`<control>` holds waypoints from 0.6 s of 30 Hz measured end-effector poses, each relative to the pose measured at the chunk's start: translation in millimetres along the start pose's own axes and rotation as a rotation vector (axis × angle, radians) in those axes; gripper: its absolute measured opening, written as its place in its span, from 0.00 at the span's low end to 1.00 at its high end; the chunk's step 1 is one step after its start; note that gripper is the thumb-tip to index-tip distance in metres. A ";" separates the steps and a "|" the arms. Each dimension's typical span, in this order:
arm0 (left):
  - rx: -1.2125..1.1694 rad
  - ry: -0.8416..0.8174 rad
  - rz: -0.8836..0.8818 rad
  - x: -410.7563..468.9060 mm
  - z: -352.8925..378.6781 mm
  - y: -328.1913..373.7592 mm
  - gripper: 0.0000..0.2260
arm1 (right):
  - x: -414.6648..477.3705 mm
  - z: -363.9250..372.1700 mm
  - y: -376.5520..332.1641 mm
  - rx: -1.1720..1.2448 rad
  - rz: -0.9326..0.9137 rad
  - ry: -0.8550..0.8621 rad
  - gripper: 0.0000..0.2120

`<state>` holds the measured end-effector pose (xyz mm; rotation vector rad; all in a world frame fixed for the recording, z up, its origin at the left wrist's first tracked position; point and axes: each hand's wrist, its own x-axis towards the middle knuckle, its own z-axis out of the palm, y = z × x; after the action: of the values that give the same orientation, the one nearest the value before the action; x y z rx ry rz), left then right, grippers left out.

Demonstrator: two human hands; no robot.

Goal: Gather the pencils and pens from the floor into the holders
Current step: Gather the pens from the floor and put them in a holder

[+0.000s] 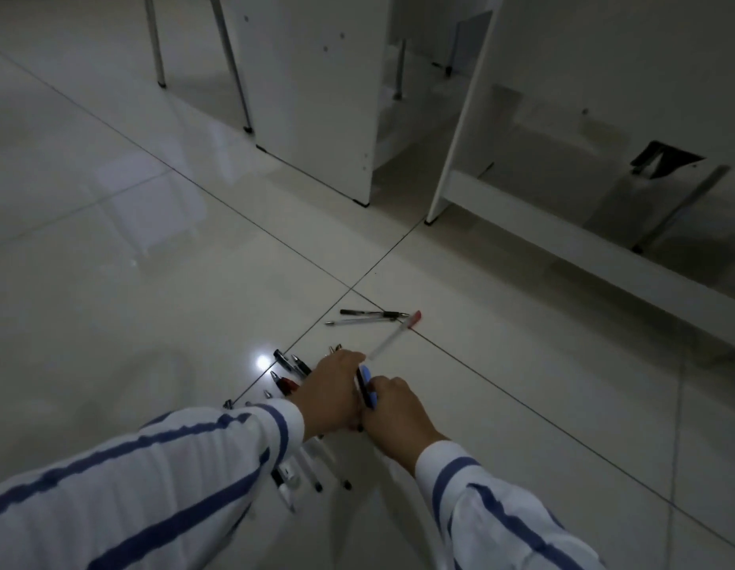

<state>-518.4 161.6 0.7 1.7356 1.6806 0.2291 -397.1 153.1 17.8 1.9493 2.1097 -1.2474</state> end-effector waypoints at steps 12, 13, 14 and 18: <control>0.185 0.166 -0.137 6.9 21.5 -76.7 0.28 | 51.7 36.4 0.6 -0.080 0.251 0.098 0.25; 0.210 0.168 -0.130 6.0 23.6 -79.8 0.29 | 57.3 38.9 -1.8 -0.098 0.251 0.099 0.24; 0.232 0.162 -0.124 5.0 26.0 -83.3 0.29 | 62.7 41.5 -4.8 -0.119 0.247 0.104 0.23; 0.304 0.121 -0.117 -4.6 30.3 -93.1 0.27 | 79.6 46.9 -13.5 -0.130 0.254 0.127 0.15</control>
<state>-576.8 138.5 -74.5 1.8632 1.9814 0.0256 -449.3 195.4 -47.1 2.2035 1.8623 -0.9420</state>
